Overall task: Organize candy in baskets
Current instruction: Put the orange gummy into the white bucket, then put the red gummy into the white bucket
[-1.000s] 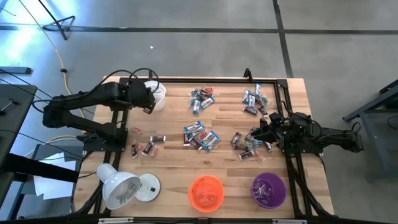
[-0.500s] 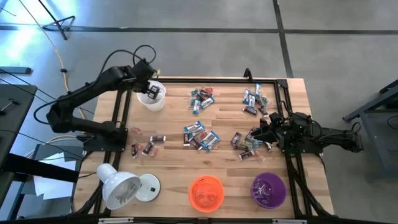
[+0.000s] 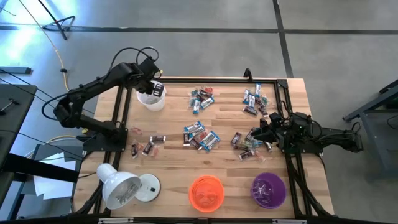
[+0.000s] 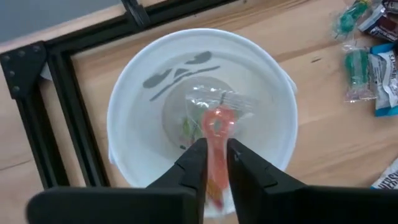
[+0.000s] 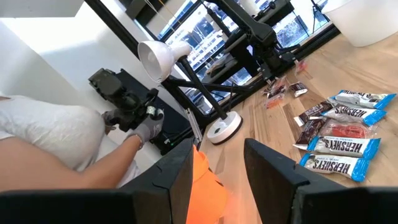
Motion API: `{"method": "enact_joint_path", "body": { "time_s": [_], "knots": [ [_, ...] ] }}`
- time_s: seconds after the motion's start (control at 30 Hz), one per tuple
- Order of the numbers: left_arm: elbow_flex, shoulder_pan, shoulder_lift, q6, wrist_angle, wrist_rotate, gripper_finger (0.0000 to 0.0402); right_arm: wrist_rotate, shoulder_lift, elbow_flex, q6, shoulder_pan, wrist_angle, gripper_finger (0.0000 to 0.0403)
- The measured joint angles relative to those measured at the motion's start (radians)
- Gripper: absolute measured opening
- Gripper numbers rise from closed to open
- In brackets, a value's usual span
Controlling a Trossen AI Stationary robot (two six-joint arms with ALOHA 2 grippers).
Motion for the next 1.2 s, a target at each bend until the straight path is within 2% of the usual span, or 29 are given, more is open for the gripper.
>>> {"method": "enact_joint_path", "body": {
  "time_s": [0.27,0.47,0.6,0.77,1.0,1.2],
  "knots": [
    [0.0,0.019,-0.001,-0.015,-0.036,0.023,0.0076,0.0,0.0,0.0,0.0,0.0,0.0,0.0138],
    [0.0,-0.011,-0.02,0.021,-0.198,0.125,0.0076,0.0,0.0,0.0,0.0,0.0,0.0,0.0138],
    [0.0,-0.09,-0.073,0.028,-0.302,0.124,0.0076,0.0,0.0,0.0,0.0,0.0,0.0,0.0138],
    [0.0,-0.215,-0.169,-0.036,-0.399,0.117,0.0076,0.0,0.0,0.0,0.0,0.0,0.0,0.0138],
    [-0.012,-0.393,-0.279,-0.23,-0.439,0.09,0.0076,0.0,0.0,0.0,0.0,0.0,0.0,0.0138],
    [-0.159,-0.542,-0.333,-0.442,-0.367,0.142,0.0076,0.0,0.0,0.0,0.0,0.0,0.0,0.0138]
  ]
}}
